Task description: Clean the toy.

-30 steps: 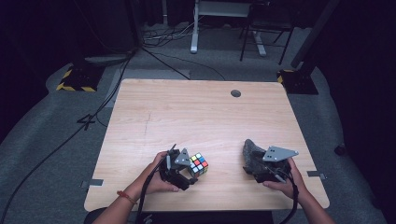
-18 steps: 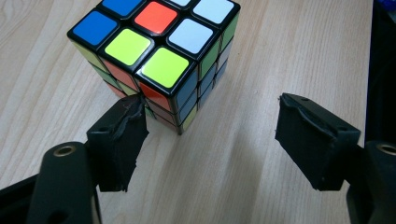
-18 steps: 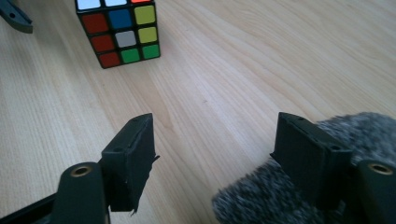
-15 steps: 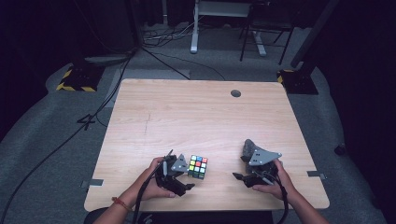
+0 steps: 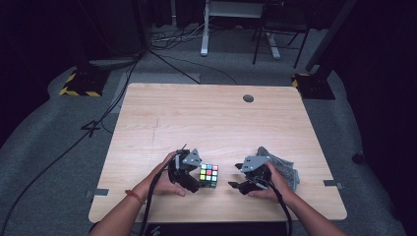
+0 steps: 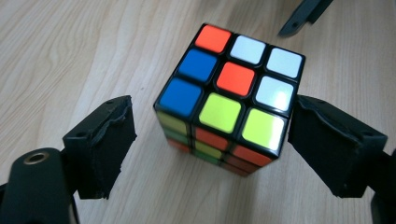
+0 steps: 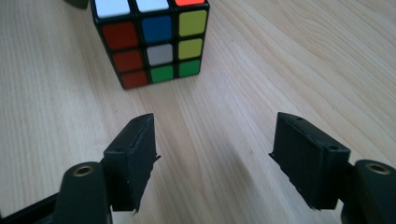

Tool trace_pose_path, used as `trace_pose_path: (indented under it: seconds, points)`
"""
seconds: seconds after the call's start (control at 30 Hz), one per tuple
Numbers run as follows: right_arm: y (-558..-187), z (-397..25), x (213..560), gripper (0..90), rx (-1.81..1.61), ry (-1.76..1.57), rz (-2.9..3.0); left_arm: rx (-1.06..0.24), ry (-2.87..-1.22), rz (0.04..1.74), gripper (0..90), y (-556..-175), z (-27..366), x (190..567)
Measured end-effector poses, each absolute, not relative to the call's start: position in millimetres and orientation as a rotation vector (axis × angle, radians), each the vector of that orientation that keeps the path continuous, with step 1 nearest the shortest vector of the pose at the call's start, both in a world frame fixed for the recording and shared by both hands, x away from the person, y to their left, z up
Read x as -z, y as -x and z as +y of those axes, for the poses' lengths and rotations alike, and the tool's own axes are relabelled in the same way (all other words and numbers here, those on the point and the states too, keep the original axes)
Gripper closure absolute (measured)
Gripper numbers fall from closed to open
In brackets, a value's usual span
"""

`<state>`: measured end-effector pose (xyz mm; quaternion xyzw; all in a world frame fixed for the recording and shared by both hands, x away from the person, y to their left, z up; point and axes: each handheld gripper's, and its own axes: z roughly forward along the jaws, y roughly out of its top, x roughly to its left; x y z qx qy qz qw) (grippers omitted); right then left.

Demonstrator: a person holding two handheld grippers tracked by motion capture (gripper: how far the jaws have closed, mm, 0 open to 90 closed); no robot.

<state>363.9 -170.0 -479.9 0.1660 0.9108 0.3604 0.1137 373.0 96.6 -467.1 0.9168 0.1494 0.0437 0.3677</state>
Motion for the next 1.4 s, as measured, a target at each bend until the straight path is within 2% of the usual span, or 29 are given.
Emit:
trace_pose_path:
  seconds: [0.13, 0.23, 0.37, 0.53, 0.67, 0.77, 1.4]
  points:
    - [-369.1, -159.8, 483.2, 31.5, -1.013, -0.438, 2.706, -0.081, -2.388, 0.354, 15.7, -373.4, 88.5, 474.4]
    - [-374.3, -158.2, 483.8, 32.1, -1.02, -0.441, 2.695, -0.136, -2.442, 0.317, 17.4, -367.6, 83.0, 478.5]
    - [-376.2, -157.0, 483.5, 35.3, -1.034, -0.427, 2.707, -0.113, -2.429, 0.325, 26.4, -366.7, 83.2, 480.5]
    - [-376.3, -154.0, 479.8, 36.1, -1.054, -0.407, 2.7, -0.081, -2.443, 0.271, 31.7, -363.8, 79.9, 482.7]
    - [-375.3, -153.5, 478.7, 37.9, -1.052, -0.378, 2.703, -0.066, -2.435, 0.272, 32.3, -362.5, 76.6, 483.8]
    - [-373.6, -154.9, 472.1, 42.8, -1.077, -0.36, 2.66, -0.067, -2.433, 0.277, 32.4, -362.0, 75.3, 483.5]
    - [-366.3, -151.1, 458.6, 41.8, -1.157, -0.329, 2.642, -0.08, -2.415, 0.259, 31.8, -358.8, 67.3, 478.7]
